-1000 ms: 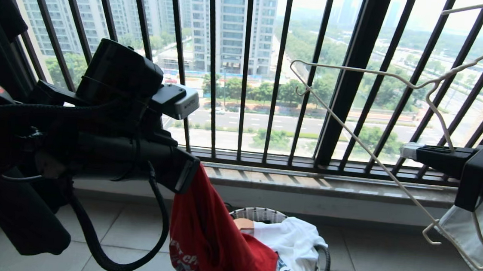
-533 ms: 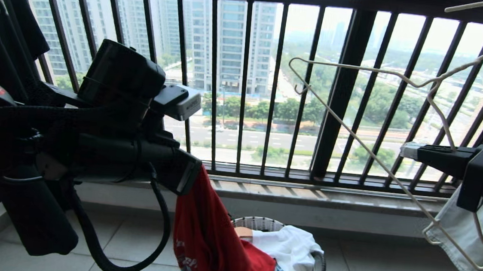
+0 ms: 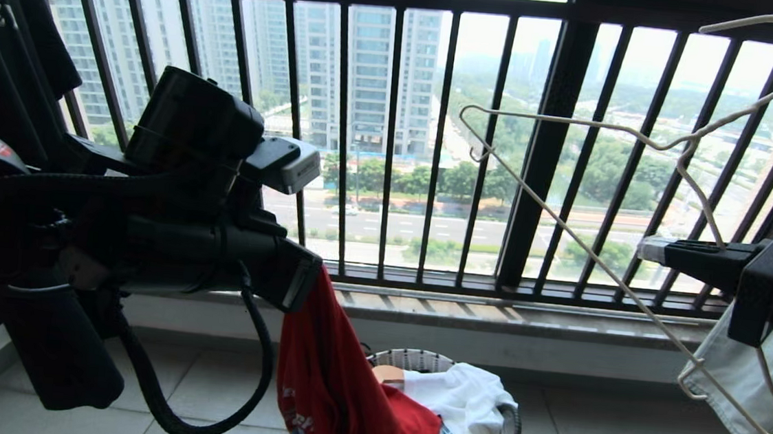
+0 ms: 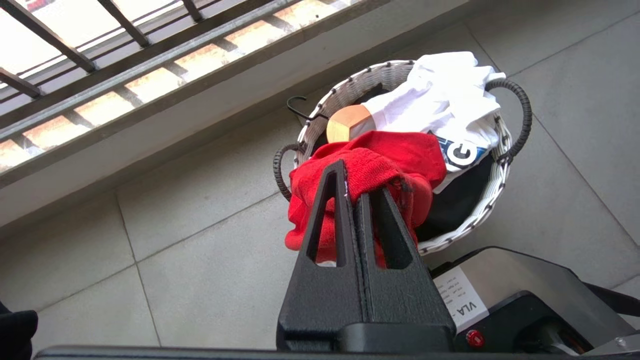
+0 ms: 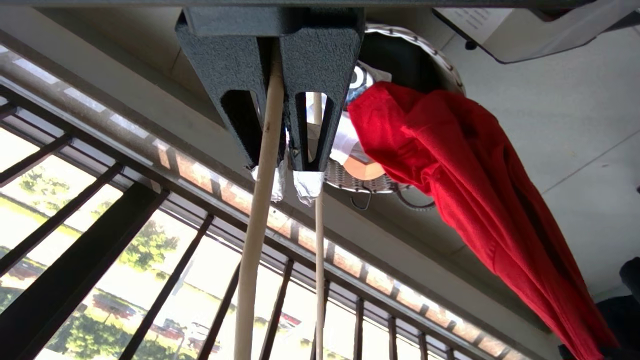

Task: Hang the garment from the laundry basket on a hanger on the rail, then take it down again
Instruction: Pick up clothes from the basket, then hang the clothes on the clothes rack

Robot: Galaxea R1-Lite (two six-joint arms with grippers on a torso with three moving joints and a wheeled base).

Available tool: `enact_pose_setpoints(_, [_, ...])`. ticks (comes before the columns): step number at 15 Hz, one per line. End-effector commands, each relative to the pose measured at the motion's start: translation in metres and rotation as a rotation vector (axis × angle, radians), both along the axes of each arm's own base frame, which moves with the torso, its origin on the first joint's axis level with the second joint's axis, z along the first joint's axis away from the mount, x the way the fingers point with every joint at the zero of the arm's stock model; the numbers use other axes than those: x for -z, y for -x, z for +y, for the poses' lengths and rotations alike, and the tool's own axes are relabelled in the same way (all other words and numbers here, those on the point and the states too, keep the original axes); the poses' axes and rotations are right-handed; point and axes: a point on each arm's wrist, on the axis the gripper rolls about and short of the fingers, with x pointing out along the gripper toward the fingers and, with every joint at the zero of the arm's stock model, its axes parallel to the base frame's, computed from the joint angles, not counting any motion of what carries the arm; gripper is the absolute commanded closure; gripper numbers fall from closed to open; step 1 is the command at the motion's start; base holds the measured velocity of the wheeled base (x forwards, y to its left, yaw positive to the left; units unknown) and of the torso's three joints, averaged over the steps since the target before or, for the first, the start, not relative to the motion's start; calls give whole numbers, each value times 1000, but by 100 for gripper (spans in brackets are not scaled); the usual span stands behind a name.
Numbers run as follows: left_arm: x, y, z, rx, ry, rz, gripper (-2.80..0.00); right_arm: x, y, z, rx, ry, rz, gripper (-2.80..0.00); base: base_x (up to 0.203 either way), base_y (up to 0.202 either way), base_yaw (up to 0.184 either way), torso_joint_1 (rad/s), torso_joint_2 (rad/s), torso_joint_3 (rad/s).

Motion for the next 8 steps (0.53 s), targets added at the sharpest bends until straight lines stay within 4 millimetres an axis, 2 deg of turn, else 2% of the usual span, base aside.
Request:
enact_pose_setpoints(1, [-5, -10, 2, -41, 66, -52, 0, 6, 1, 0, -17, 48, 40, 0, 0, 0, 0, 0, 0, 0])
enact_pose_setpoints(4, [-4, -24, 10, -96, 90, -69, 0, 16, 6, 0, -94, 98, 119, 0, 0, 0, 0, 0, 0, 0])
enact_pose_setpoints(8, [-5, -35, 15, -135, 93, -72, 0, 19, 15, -1, -153, 129, 163, 0, 0, 0, 0, 0, 0, 0])
